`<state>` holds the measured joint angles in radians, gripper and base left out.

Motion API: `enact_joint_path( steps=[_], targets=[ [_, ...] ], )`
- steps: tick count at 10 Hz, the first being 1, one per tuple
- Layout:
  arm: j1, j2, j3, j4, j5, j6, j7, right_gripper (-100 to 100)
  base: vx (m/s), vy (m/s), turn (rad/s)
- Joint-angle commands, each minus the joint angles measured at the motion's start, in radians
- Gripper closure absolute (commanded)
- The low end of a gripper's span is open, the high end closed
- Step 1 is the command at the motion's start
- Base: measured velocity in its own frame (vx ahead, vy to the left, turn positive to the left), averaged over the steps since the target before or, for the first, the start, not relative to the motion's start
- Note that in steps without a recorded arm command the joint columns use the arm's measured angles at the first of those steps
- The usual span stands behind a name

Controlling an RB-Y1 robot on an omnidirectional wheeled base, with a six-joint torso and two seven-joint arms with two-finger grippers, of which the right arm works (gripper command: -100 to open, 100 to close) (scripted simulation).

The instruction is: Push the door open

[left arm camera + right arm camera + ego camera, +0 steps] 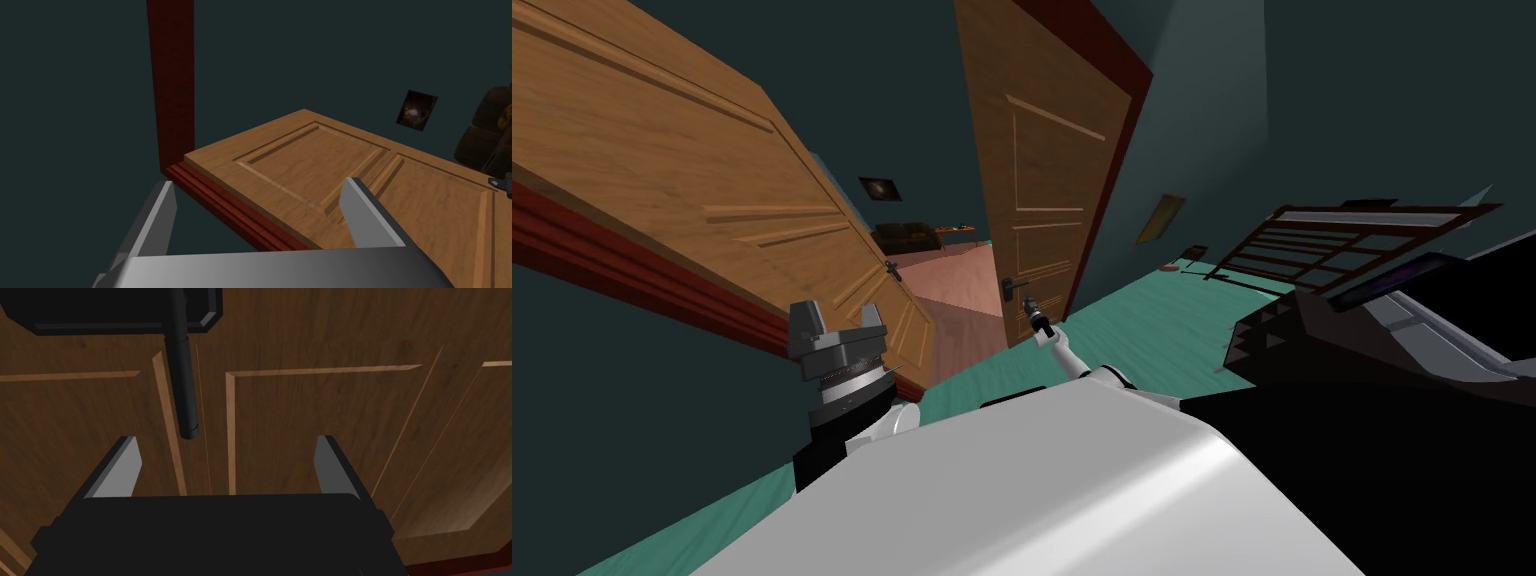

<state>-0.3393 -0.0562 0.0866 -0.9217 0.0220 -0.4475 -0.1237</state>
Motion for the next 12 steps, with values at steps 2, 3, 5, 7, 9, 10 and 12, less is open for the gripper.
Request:
enact_joint_path(
  steps=[2, 3, 5, 7, 9, 10, 12],
  targets=[
    [-0.049, 0.002, 0.005, 0.078, 0.001, 0.006, -0.007, -100, 0.037, -0.093, 0.08],
    [-0.066, 0.003, 0.006, 0.109, 0.001, 0.006, -0.008, -100, 0.046, -0.113, 0.073],
    [-0.093, 0.006, 0.008, 0.16, 0.002, 0.006, -0.011, -100, 0.042, -0.102, 0.06],
    [-0.113, 0.009, 0.009, 0.196, 0.002, 0.006, -0.013, -100, 0.036, -0.064, 0.04],
    [-0.117, 0.009, 0.01, 0.204, 0.002, 0.005, -0.013, -100, 0.021, -0.036, 0.03],
    [-0.118, 0.001, 0.007, 0.208, 0.001, 0.005, -0.012, -100, 0.092, 0.021, 0.026],
    [-0.119, -0.003, 0.004, 0.209, 0.0, 0.004, -0.011, -100, 0.153, 0.033, 0.018]
  ],
)
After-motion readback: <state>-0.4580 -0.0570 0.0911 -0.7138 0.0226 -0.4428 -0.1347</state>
